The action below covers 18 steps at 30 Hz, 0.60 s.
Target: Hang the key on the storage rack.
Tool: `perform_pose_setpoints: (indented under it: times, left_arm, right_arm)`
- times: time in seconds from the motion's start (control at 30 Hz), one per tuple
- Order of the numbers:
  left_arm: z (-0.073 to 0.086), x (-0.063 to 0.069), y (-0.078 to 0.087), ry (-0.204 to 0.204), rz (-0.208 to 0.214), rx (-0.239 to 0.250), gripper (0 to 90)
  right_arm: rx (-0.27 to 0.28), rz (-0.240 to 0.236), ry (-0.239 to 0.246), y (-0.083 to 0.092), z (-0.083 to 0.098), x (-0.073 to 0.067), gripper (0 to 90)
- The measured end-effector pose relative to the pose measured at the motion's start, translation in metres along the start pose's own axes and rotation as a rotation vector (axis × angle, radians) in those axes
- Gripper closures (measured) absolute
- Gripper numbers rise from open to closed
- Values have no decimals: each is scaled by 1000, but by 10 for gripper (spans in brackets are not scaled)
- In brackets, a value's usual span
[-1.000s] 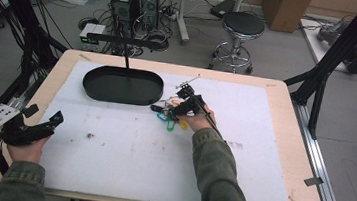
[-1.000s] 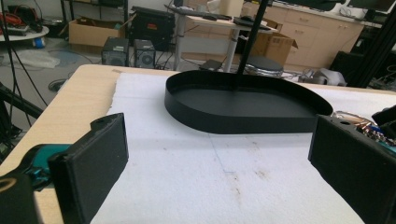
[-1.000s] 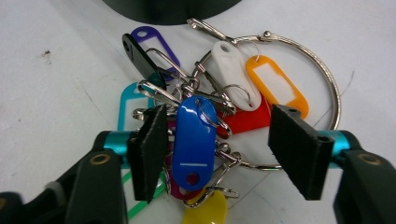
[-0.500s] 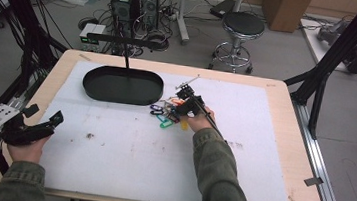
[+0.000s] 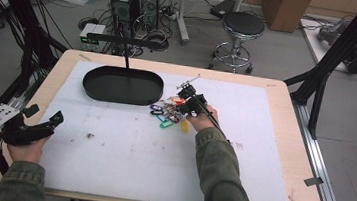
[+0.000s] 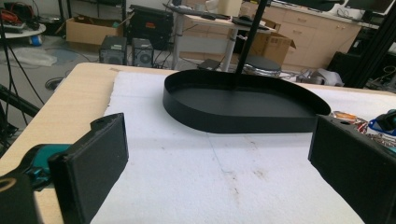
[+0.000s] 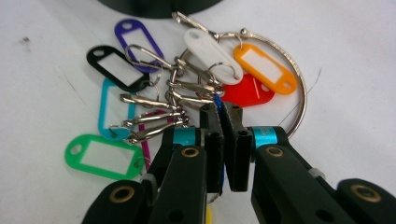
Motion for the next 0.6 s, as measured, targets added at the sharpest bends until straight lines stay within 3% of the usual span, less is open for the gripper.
perform_pose_setpoints:
  times: [0.2, 0.33, 0.6]
  left_arm:
    - [1, 0, 0, -3, 2, -6, 53]
    - [1, 1, -1, -6, 3, -5, 53]
    - [1, 0, 0, -3, 2, -6, 53]
  right_arm:
    - [70, 0, -20, 17, -9, 4, 879]
    - [150, -29, -56, 32, -19, 4, 880]
    - [199, 3, -38, 53, -30, 7, 879]
Point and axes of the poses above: each handheld gripper's, and its own axes: y roughly backward along the jaws, z roughly out of its underside, x roughly to its right, the point moved 10 cm from there along -y, roughly forward along the jaws, and after that the axes turned 15 degrees about y, right-handed, at the moved point
